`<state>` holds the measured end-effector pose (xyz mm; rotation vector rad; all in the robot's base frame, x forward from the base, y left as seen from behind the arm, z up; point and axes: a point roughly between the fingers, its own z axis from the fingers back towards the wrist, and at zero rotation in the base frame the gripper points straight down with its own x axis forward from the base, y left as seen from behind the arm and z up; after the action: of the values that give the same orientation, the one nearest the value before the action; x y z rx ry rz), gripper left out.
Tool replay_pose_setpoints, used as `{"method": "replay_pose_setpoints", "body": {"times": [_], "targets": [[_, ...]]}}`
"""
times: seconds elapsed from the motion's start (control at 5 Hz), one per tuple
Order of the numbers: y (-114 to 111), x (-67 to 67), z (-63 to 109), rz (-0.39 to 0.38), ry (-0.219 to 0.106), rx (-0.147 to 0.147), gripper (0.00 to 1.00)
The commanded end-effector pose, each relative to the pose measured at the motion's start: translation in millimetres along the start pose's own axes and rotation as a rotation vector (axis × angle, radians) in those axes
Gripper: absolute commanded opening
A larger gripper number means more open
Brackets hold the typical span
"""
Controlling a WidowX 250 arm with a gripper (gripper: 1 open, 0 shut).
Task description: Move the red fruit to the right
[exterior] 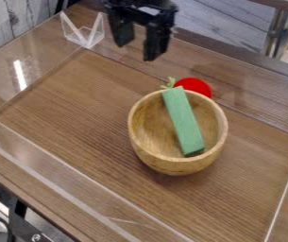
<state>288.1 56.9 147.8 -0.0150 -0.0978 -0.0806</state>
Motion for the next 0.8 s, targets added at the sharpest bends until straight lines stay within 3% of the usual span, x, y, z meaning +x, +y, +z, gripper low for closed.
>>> {"method": "replay_pose_setpoints", "body": {"times": [0.0,0.2,0.6], "targets": [[20,1.5,23.9,-0.027,-0.102,0.025,1.00],[26,6.5,25.7,-0.033,-0.126,0.019,1.00],[35,9.9,15.7,0.033,-0.119,-0.016,1.00]]}}
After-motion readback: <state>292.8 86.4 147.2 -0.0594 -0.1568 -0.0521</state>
